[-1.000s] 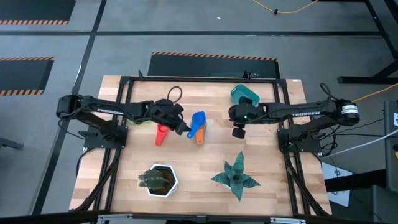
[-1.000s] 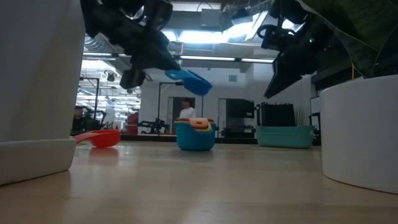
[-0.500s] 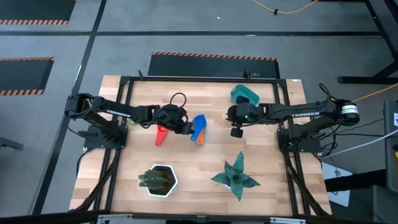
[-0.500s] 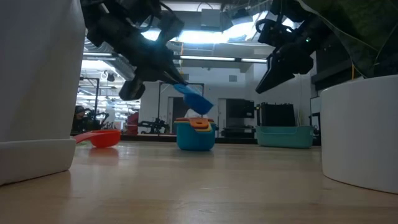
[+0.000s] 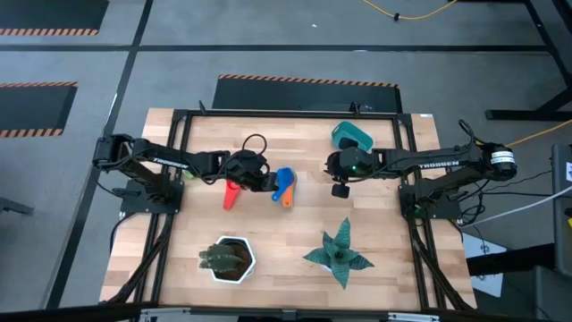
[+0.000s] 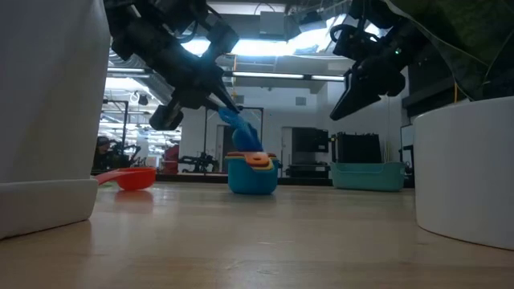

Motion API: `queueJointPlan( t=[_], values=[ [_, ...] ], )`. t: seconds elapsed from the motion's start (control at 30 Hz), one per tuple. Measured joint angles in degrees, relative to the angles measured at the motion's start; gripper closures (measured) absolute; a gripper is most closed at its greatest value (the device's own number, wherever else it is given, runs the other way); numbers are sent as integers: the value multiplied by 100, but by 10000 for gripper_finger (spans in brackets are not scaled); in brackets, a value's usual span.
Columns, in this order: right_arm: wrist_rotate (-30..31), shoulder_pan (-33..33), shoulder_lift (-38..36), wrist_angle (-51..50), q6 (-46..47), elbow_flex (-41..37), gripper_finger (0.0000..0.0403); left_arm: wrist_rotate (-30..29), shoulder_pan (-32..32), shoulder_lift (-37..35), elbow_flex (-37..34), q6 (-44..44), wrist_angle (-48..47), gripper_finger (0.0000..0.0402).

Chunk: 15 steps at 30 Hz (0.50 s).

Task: Nest measuring cups in basket
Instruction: Stack the blue measuring cup on top of the orange measuring cup

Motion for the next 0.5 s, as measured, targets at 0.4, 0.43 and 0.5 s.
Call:
queueJointPlan(
  t=[0.4,0.43,0.5],
  values=[
    [0,0,0,2,-19,0,297,7,0,0,0,22,-149,311],
    [0,0,0,2,-19,0,297,5,0,0,0,50,-202,306],
    [0,0,0,2,-19,0,297,10,0,-2,0,344,-302,301]
  ],
)
